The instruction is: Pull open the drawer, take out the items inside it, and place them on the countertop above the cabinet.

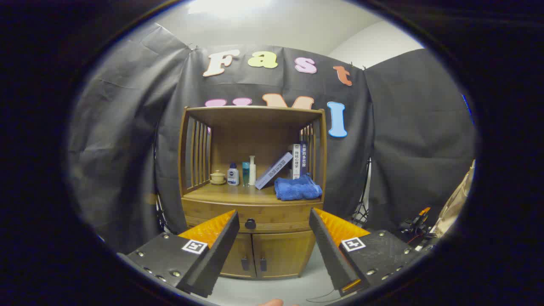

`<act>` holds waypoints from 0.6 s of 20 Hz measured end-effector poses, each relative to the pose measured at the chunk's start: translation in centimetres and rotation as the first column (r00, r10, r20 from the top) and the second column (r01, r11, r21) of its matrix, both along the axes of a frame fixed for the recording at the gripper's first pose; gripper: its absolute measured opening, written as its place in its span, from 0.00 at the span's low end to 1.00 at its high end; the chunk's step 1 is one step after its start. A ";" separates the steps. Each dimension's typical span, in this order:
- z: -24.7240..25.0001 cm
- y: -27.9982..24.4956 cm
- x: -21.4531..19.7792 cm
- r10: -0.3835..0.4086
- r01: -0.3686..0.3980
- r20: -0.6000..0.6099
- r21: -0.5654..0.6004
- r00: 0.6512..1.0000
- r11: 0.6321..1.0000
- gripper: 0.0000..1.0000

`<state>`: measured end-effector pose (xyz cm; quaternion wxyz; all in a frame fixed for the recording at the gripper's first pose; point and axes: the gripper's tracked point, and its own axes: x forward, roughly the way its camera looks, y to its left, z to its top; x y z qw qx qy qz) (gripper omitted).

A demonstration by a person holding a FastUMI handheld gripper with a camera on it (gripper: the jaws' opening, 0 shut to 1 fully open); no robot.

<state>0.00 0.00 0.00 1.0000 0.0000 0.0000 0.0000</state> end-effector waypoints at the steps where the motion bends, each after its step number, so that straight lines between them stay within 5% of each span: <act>1: 0.0 -0.1 0.0 -0.002 0.002 -0.003 0.001 1.000 1.000 0.99; 12: 0.1 -0.6 -0.1 -0.011 0.011 -0.002 0.003 1.000 1.000 0.99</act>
